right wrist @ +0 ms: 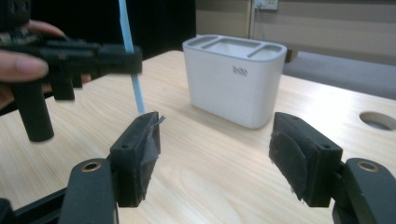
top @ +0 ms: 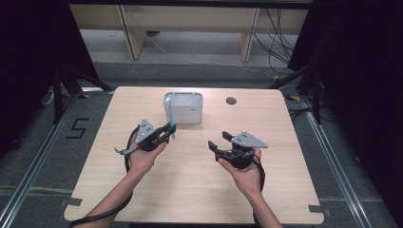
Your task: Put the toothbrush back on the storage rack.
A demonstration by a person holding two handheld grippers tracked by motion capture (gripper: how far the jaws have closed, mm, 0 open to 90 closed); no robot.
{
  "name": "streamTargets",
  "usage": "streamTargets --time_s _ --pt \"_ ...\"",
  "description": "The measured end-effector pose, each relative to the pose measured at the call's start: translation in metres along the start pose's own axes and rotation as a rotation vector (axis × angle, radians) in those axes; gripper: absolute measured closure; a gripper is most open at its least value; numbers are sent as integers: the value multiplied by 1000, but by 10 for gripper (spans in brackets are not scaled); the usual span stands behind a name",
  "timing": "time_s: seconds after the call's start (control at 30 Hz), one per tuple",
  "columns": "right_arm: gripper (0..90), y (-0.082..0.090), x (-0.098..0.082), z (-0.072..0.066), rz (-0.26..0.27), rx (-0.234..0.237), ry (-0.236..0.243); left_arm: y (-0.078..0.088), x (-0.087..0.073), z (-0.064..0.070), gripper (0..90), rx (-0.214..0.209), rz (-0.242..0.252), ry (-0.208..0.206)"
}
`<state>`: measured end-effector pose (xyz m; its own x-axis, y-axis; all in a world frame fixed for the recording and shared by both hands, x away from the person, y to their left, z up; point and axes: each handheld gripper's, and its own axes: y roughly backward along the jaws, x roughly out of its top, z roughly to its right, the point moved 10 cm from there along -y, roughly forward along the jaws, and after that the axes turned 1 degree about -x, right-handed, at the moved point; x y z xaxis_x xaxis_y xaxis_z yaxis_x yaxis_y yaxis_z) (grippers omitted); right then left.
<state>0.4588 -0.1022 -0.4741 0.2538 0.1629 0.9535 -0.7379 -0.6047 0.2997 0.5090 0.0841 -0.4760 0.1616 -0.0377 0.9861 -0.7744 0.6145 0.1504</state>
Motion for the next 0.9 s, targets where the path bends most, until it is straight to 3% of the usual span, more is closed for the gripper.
streamTargets --time_s 0.03,0.23,0.27,0.33,0.47,0.7,0.73,0.8,0.87,0.9 --pt "340 2 -3 -1 -10 2 -26 -1 2 -2 783 3 4 1" --pt "338 9 -18 7 -31 -11 -4 -4 12 -13 783 22 21 -10" --pt "338 10 -21 10 -38 -31 6 -5 13 -14 783 25 24 -12" --pt "338 12 -28 8 -54 -21 -15 -7 16 -18 782 31 30 -14" --pt "337 17 -38 12 -76 -46 -12 -10 21 -22 783 41 38 -16" --pt "338 24 -44 21 -52 -72 3 -14 29 -28 783 52 51 -23" --pt "338 26 -44 22 -47 -92 -17 -15 30 -28 783 52 54 -23" --pt "339 27 -44 27 -35 -94 12 -16 33 -30 783 56 57 -29" --pt "339 30 -48 27 -48 -99 -14 -17 35 -32 783 60 61 -34" --pt "339 31 -49 31 -41 -108 13 -18 37 -33 783 62 64 -32"
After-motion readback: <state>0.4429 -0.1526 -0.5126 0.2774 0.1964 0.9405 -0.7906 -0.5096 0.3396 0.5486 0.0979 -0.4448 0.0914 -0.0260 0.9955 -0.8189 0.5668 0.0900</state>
